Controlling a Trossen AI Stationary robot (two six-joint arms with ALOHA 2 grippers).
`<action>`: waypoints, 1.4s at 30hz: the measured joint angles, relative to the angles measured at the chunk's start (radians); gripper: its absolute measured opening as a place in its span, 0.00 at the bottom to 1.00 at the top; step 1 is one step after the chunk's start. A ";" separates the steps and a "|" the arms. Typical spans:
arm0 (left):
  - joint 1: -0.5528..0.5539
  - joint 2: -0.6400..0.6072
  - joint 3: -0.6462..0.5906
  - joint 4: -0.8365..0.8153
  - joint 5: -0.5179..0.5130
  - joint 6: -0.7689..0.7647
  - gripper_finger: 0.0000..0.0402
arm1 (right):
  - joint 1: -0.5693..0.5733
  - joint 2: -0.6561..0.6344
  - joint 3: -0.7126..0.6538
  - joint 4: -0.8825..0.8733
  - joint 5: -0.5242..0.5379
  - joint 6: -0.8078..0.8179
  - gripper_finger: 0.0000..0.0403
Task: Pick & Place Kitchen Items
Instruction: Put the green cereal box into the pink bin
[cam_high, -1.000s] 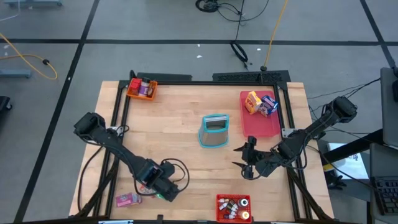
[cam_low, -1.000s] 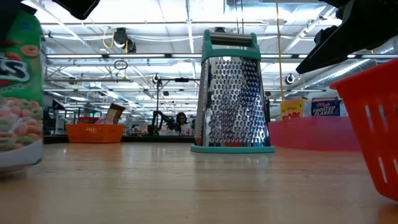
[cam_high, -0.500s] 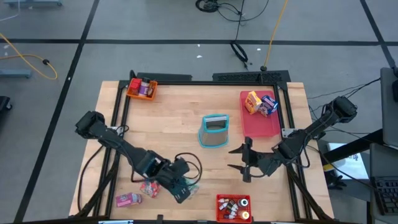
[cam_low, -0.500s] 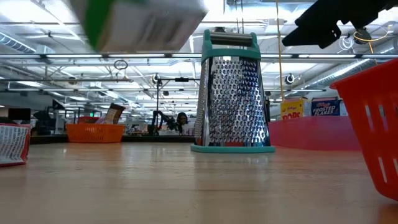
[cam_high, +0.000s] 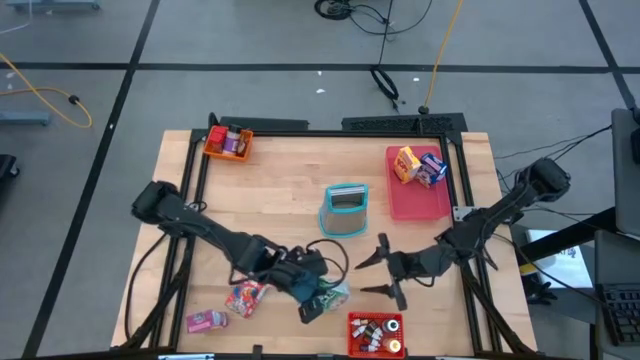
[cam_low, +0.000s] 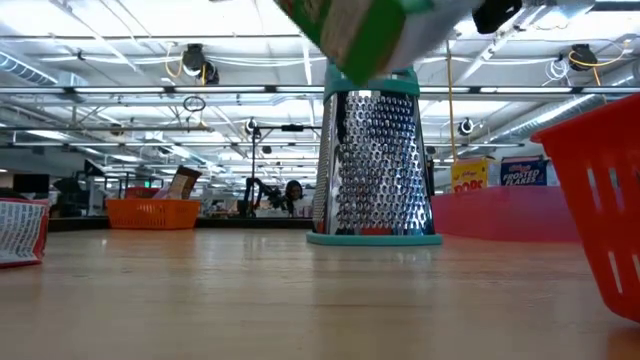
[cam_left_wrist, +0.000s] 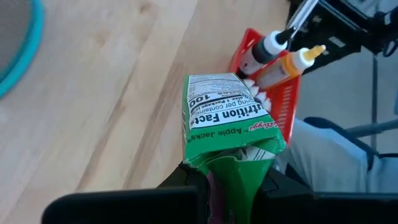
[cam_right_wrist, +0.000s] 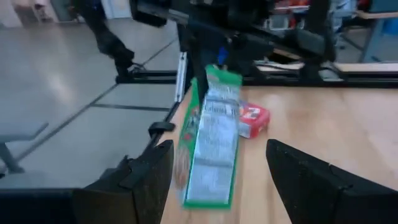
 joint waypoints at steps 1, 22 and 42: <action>0.006 0.012 0.000 0.022 0.008 0.018 0.08 | -0.004 0.010 0.000 0.006 -0.020 0.001 0.62; 0.037 0.044 0.000 0.140 -0.062 0.256 0.06 | -0.127 0.183 0.000 0.175 -0.280 0.111 0.62; 0.037 0.043 0.000 0.176 -0.045 0.332 0.24 | -0.132 0.195 -0.001 0.194 -0.326 0.120 0.34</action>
